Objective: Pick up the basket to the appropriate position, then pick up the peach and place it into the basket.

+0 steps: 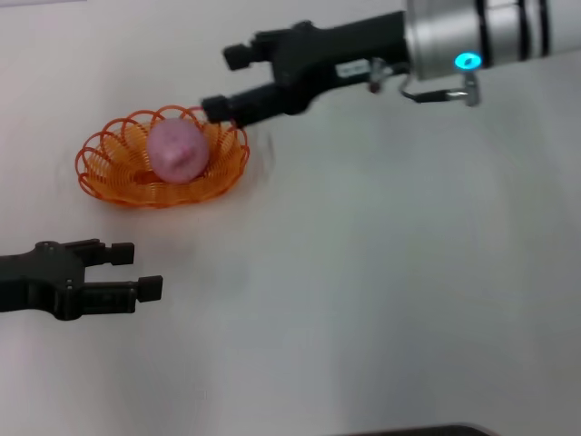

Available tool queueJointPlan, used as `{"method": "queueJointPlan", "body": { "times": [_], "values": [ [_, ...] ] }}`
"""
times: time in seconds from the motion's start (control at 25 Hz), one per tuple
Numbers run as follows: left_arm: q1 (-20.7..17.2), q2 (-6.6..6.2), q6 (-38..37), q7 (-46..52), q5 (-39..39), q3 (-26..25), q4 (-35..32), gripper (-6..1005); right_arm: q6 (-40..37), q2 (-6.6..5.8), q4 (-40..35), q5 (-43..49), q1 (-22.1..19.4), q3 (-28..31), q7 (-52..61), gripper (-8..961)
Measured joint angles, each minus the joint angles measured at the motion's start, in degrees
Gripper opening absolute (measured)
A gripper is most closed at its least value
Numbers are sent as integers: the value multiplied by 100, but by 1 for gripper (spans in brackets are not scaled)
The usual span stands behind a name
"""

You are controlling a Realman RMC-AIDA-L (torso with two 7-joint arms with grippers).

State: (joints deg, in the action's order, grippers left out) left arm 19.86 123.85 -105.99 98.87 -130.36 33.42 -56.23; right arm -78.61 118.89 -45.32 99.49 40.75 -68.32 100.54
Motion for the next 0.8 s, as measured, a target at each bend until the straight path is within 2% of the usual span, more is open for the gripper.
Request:
{"method": "queueJointPlan", "body": {
  "times": [0.12,0.28,0.4,0.68,0.8],
  "values": [
    [8,-7,1,0,23,-14,-32,873,-355,-42,-586,239,-513,18,-4,950],
    [20,-16,48,0,28,-71,-71,872,-776,-79,-1280,709,-1098,64,-5,940],
    [40,-21,97,0,33,-163,-73,872,-1056,-84,-1577,1051,-1479,321,9,937],
    [44,-34,278,-3,38,-260,-140,873,-1442,-62,-1583,1543,-1878,1221,-20,936],
    [44,-36,341,-5,30,-262,-145,873,-1486,-53,-1580,1557,-1929,1328,-39,929]
  ]
}}
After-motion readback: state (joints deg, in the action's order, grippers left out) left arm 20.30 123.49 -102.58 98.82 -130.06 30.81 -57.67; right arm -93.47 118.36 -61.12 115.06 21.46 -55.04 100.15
